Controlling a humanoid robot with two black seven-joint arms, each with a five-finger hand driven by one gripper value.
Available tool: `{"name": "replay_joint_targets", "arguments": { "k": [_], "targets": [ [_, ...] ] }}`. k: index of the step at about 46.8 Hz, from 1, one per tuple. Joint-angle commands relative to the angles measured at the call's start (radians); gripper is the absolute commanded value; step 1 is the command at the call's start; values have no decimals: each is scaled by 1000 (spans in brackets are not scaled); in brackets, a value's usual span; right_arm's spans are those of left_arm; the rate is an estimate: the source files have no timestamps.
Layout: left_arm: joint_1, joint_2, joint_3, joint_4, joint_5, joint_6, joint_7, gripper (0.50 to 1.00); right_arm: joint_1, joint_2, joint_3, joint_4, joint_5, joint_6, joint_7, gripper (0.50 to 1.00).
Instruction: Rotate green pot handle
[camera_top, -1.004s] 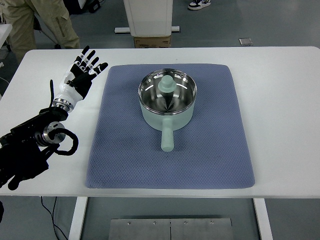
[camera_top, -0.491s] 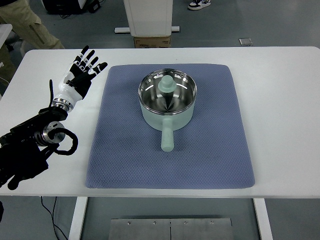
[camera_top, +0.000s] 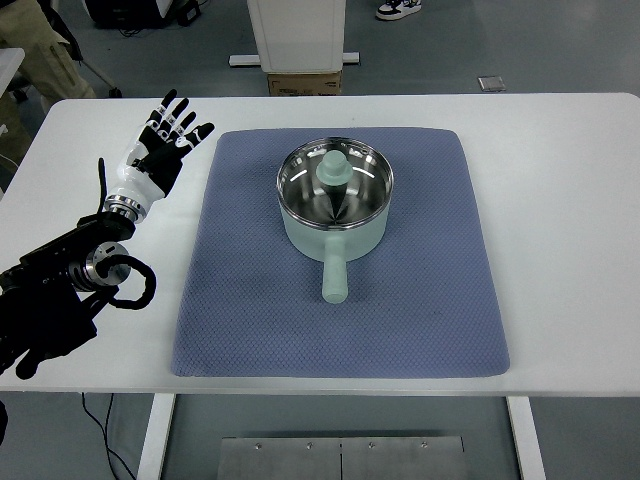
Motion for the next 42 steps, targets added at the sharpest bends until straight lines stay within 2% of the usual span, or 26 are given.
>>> {"name": "replay_joint_targets", "arguments": {
  "k": [1,42],
  "targets": [
    [0,-1,-1,0,0,0,0,1000,0,0,1,0,0,0,0,1000],
    [-3,4,-1,0,3,-1,-3,1000,0,0,-1,0,0,0,0,1000]
  ]
}}
